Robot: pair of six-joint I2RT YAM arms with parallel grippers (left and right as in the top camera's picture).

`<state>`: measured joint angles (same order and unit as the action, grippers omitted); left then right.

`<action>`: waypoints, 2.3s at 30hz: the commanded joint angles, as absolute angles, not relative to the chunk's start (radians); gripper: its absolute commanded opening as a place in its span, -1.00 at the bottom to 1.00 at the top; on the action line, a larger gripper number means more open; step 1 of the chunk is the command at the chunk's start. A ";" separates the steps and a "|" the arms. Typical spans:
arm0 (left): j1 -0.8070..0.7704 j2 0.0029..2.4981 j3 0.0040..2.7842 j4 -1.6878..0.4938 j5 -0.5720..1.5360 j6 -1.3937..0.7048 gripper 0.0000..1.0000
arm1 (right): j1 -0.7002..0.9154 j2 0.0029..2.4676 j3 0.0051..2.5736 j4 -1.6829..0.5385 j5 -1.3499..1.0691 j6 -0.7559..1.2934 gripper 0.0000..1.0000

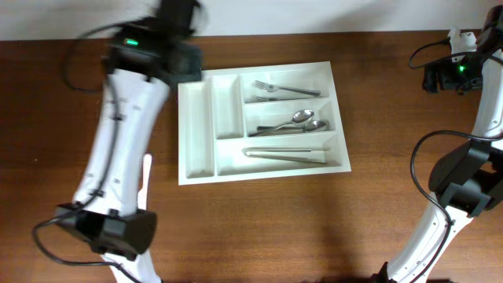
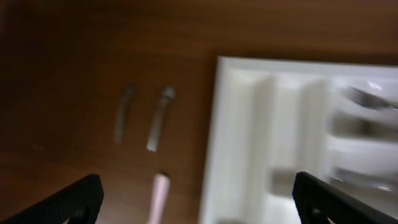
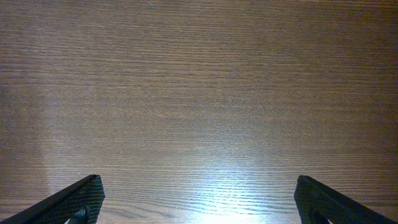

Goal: Pack container
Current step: 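Raise the left gripper and move it to the spoons left of the tray, then lower the left gripper onto the right spoon's handle and close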

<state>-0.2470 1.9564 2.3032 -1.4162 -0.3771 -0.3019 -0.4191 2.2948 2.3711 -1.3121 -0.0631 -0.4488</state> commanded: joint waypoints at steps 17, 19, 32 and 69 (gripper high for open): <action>0.139 2.118 2.297 -1.286 -0.031 0.208 0.98 | -0.419 2.302 2.365 -1.312 -0.076 -0.452 0.97; 0.140 2.181 2.297 -1.286 -0.010 0.211 0.98 | -0.419 2.302 2.365 -1.312 -0.075 -0.452 0.97; 0.140 2.397 2.297 -1.282 0.046 0.238 0.99 | -0.419 2.302 2.365 -1.312 -0.075 -0.452 0.97; 0.178 2.521 2.291 -1.219 0.083 0.336 0.93 | -0.419 2.302 2.365 -1.312 -0.075 -0.452 0.97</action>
<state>0.1726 2.5107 2.2963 -1.2182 0.0647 0.2855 -0.4191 2.2948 2.3711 -1.3125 -0.0631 -0.4488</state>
